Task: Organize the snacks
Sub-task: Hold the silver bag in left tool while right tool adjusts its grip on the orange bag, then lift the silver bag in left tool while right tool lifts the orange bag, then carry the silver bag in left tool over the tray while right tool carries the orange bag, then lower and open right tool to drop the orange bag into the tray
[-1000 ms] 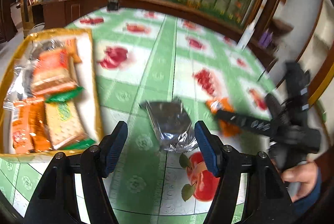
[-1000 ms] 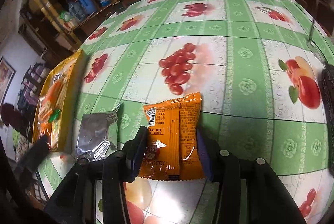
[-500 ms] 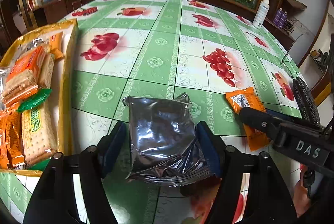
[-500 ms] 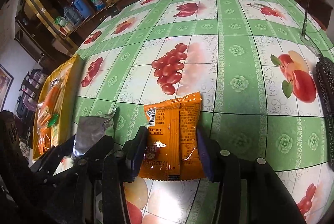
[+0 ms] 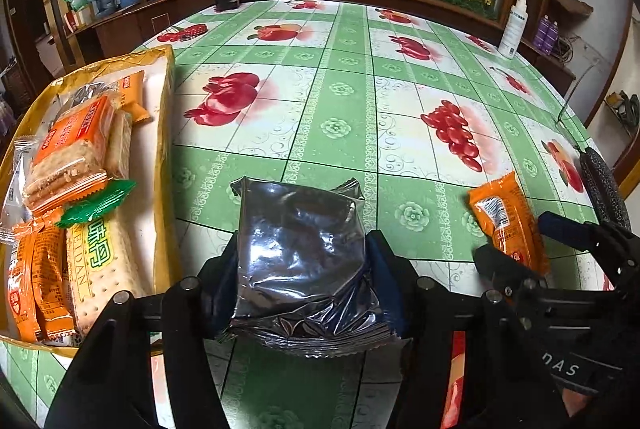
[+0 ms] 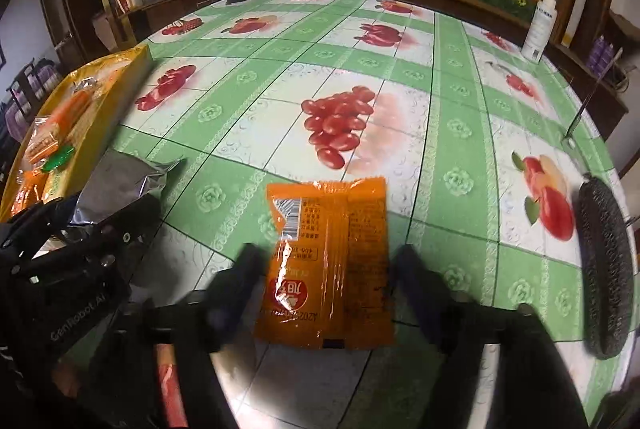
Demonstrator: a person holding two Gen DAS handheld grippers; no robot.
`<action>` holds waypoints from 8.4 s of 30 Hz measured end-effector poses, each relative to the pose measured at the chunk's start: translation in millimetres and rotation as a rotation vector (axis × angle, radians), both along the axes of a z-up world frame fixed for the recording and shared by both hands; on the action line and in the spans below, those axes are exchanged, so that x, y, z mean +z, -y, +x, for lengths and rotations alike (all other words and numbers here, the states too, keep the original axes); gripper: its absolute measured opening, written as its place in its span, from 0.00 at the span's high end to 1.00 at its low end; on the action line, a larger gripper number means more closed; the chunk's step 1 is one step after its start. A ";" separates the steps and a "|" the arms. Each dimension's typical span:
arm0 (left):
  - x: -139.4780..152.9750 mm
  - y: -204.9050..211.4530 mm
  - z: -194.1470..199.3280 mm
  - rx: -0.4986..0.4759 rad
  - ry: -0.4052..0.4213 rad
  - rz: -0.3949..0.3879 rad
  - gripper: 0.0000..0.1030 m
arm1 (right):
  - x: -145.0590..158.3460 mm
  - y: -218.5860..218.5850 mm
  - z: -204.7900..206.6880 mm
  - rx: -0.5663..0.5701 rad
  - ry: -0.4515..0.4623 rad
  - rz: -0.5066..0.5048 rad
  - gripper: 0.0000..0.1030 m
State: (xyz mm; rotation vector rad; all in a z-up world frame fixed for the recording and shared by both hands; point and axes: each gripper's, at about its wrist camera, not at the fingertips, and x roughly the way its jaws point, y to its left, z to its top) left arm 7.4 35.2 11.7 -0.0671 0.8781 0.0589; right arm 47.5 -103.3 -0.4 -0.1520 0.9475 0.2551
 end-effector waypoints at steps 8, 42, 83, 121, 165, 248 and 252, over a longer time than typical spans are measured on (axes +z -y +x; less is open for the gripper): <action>-0.2 1.2 -0.4 -0.001 -0.002 0.004 0.43 | -4.4 8.9 -5.3 -0.028 0.014 0.018 0.05; 0.1 0.6 -1.7 0.015 0.006 -0.005 0.45 | 9.3 35.3 0.1 -0.128 -0.008 0.113 0.35; 4.8 -1.2 -5.6 0.015 0.036 -0.021 0.46 | 18.2 39.0 0.1 -0.118 0.052 0.128 0.39; 13.1 0.7 -13.2 -0.001 0.084 -0.022 0.46 | 17.6 40.3 2.8 -0.128 0.058 0.134 0.69; 58.5 -141.5 -70.8 0.290 0.288 -0.073 0.45 | 86.0 -97.3 -15.6 0.104 0.121 0.340 0.69; 21.2 -170.6 -53.9 0.413 0.209 -0.058 0.33 | 56.8 -265.1 50.4 0.312 0.033 0.304 0.46; 21.7 -168.8 -51.8 0.419 0.207 -0.040 0.32 | 58.1 -262.6 46.8 0.317 0.034 0.304 0.45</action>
